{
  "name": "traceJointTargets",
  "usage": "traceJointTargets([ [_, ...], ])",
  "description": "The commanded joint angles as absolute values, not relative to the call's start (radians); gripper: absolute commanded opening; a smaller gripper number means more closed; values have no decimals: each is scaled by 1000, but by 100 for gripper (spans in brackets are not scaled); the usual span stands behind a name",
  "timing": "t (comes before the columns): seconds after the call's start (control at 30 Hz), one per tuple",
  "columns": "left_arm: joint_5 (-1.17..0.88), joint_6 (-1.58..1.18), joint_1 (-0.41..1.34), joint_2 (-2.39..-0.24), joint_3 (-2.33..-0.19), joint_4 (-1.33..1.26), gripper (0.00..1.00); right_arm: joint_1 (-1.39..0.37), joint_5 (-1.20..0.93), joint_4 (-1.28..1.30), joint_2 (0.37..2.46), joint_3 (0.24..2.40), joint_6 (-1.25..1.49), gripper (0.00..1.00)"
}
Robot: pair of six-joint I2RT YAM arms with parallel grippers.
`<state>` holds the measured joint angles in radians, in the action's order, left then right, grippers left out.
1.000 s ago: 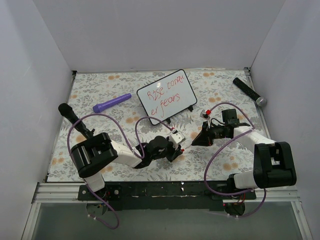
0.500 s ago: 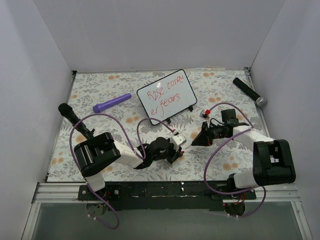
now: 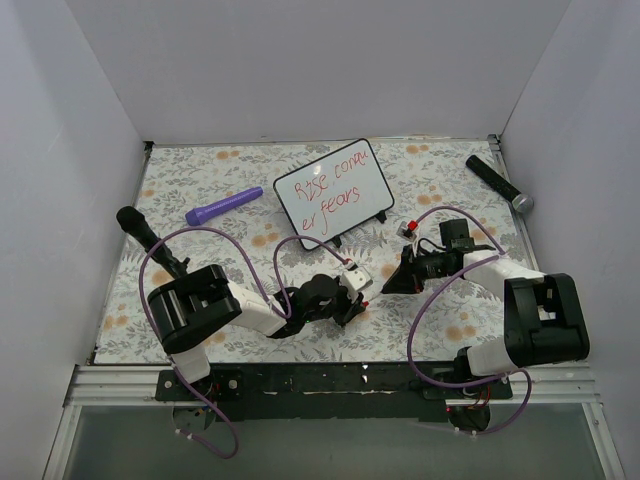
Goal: Write a sentence on the whiteboard
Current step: Insert the pen cap into the whiteboard marker.
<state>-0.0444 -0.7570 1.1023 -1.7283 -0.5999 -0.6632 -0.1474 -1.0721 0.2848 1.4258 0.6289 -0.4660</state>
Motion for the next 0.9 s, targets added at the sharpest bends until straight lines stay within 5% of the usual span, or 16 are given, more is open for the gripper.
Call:
traceJointTargets([
  [0.0, -40, -744, 1108, -1721, -618, -692, 0, -158, -1089, 287, 1445, 646, -463, 1],
  [0.87, -43, -742, 1111, -1747, -658, -707, 0, -169, -1115, 299, 1451, 649, -471, 1],
])
